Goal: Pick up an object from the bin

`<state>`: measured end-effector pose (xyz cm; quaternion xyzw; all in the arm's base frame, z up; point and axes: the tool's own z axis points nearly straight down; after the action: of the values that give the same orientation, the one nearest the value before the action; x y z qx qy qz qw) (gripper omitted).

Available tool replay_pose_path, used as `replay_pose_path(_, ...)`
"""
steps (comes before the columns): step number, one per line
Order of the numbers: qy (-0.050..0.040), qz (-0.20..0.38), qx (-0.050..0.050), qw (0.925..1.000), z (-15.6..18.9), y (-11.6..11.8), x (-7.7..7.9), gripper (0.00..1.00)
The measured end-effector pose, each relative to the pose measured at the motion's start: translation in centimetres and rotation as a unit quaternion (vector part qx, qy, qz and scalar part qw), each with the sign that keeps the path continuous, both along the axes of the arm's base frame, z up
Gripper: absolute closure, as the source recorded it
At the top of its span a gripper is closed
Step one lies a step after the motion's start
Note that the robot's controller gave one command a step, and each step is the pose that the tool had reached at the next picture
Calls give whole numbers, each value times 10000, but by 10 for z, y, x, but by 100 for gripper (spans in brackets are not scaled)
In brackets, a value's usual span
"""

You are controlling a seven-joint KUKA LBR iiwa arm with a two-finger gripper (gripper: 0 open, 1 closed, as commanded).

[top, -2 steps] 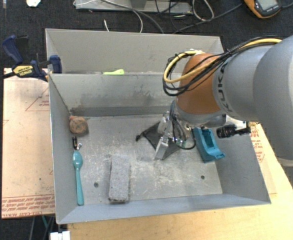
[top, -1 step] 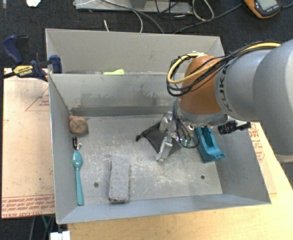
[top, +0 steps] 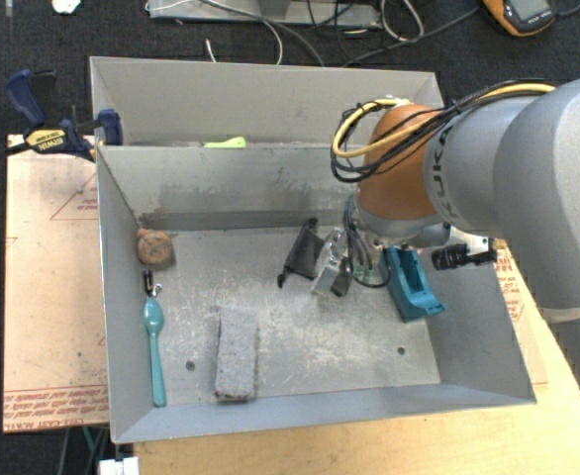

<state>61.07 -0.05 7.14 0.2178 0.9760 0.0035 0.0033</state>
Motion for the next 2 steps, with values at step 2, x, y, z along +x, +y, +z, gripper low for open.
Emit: replay_pose_path(2, 51, 0, 1, 10000, 27, 0, -3, 100)
